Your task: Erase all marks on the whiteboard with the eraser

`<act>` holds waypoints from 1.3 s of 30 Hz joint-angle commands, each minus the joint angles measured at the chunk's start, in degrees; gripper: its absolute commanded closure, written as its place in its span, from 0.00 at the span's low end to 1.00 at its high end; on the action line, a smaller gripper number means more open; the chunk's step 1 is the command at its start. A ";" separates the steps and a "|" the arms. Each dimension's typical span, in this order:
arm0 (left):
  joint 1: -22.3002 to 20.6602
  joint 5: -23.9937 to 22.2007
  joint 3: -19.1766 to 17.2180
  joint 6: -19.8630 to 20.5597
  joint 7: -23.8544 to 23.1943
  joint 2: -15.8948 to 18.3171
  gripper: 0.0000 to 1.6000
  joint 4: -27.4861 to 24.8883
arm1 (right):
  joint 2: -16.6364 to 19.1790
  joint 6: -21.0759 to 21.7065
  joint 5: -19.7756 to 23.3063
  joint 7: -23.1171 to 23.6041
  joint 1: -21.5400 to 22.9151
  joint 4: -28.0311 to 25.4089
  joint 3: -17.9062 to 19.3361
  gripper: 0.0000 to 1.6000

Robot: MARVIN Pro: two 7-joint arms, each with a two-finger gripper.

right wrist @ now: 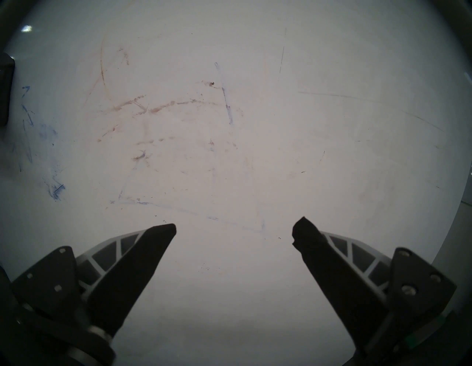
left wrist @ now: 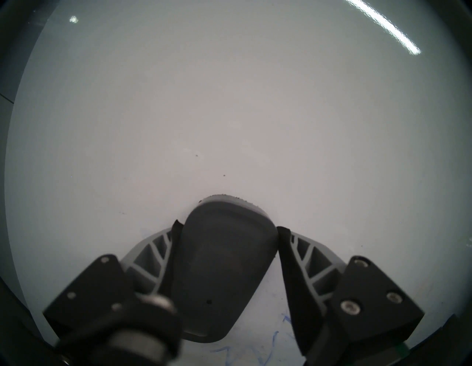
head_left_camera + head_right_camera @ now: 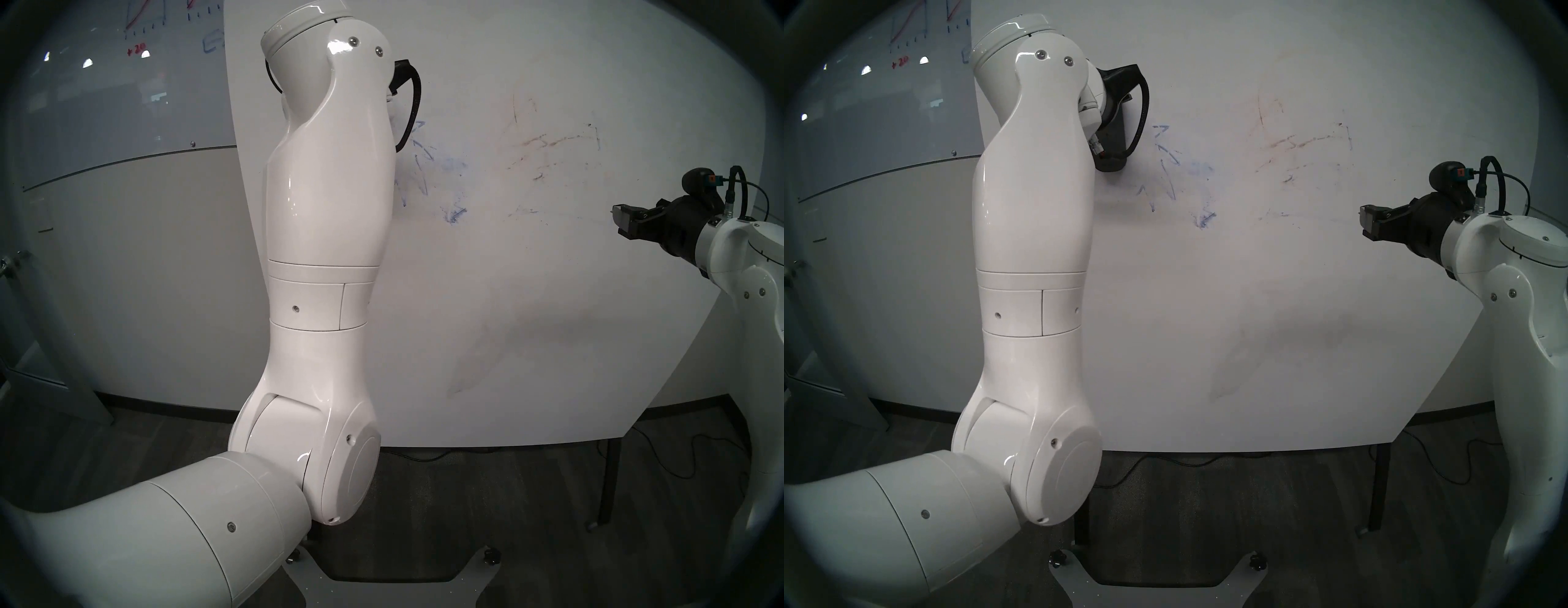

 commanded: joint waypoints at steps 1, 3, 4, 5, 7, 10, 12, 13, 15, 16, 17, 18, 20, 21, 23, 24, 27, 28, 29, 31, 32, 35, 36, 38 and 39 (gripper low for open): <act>-1.59 -4.01 1.82 0.10 3.15 -0.13 1.00 2.69 | 0.24 -0.40 -0.14 0.06 0.49 -0.26 0.15 0.00; -1.86 -4.65 2.02 0.10 3.48 0.00 1.00 3.21 | 0.24 -0.41 -0.14 0.07 0.49 -0.26 0.15 0.00; -2.04 -5.06 2.09 0.10 3.64 0.12 1.00 3.58 | 0.25 -0.41 -0.14 0.07 0.49 -0.26 0.15 0.00; -2.19 -5.39 2.15 0.10 3.78 0.23 1.00 3.88 | 0.25 -0.42 -0.14 0.07 0.49 -0.26 0.15 0.00; -2.43 -6.23 2.32 0.10 4.26 0.55 1.00 4.20 | 0.25 -0.42 -0.15 0.07 0.49 -0.26 0.15 0.00; -2.60 -6.90 2.78 0.10 5.16 1.12 1.00 4.30 | 0.25 -0.43 -0.15 0.08 0.49 -0.26 0.15 0.00; -2.53 -7.28 3.14 0.10 5.91 1.62 1.00 3.68 | 0.25 -0.44 -0.15 0.08 0.49 -0.25 0.15 0.00; -2.38 -6.57 3.11 0.10 5.14 1.70 1.00 3.27 | 0.25 -0.44 -0.15 0.08 0.48 -0.26 0.15 0.00; -2.36 -7.12 3.43 0.10 6.19 2.20 1.00 2.49 | 0.25 -0.43 -0.15 0.08 0.49 -0.26 0.15 0.00; -2.22 -6.77 3.48 0.10 5.90 2.39 1.00 2.01 | 0.25 -0.43 -0.15 0.08 0.49 -0.26 0.15 0.00; -2.13 -6.69 3.56 0.10 6.00 2.54 1.00 1.62 | 0.25 -0.43 -0.15 0.07 0.49 -0.26 0.15 0.00; -2.00 -6.39 3.68 0.10 5.97 2.72 1.00 1.16 | 0.25 -0.42 -0.15 0.07 0.49 -0.26 0.15 0.00; -1.63 -6.17 3.93 0.10 6.69 3.19 1.00 -0.04 | 0.25 -0.41 -0.14 0.07 0.49 -0.26 0.15 0.00; -1.27 -5.12 3.71 0.10 5.22 3.31 1.00 -0.54 | 0.24 -0.40 -0.14 0.06 0.49 -0.26 0.15 0.00; -0.79 -4.52 3.67 0.10 5.37 3.79 1.00 -1.60 | 0.24 -0.39 -0.13 0.06 0.49 -0.26 0.16 0.00; -0.58 -4.58 3.72 0.10 5.86 4.05 1.00 -2.15 | 0.24 -0.38 -0.13 0.05 0.49 -0.27 0.16 0.00; 0.22 -4.02 3.50 0.10 5.60 4.77 1.00 -3.61 | 0.23 -0.36 -0.12 0.05 0.49 -0.27 0.16 0.00; 0.48 -4.25 3.50 0.10 6.22 5.01 1.00 -4.05 | 0.23 -0.36 -0.12 0.05 0.49 -0.27 0.16 0.00; 0.87 -3.34 3.26 0.10 4.83 5.16 1.00 -4.38 | 0.23 -0.35 -0.12 0.05 0.49 -0.27 0.16 0.00; 1.47 -3.25 3.18 0.10 4.98 5.37 1.00 -4.75 | 0.23 -0.36 -0.12 0.05 0.49 -0.27 0.16 0.00; 1.68 -3.53 3.23 0.10 5.52 5.46 1.00 -4.81 | 0.23 -0.36 -0.12 0.05 0.49 -0.27 0.16 0.00; 1.91 -4.63 3.52 0.10 7.30 5.52 1.00 -4.61 | 0.24 -0.38 -0.13 0.05 0.49 -0.27 0.16 0.00; 2.13 -3.50 3.34 0.10 5.30 5.39 1.00 -4.54 | 0.24 -0.39 -0.13 0.06 0.49 -0.26 0.16 0.00; 1.96 -3.99 3.56 0.10 5.98 5.33 1.00 -4.32 | 0.24 -0.39 -0.13 0.06 0.49 -0.26 0.15 0.00; 1.95 -3.57 3.46 0.10 5.08 5.27 1.00 -4.17 | 0.24 -0.39 -0.13 0.06 0.49 -0.26 0.15 0.00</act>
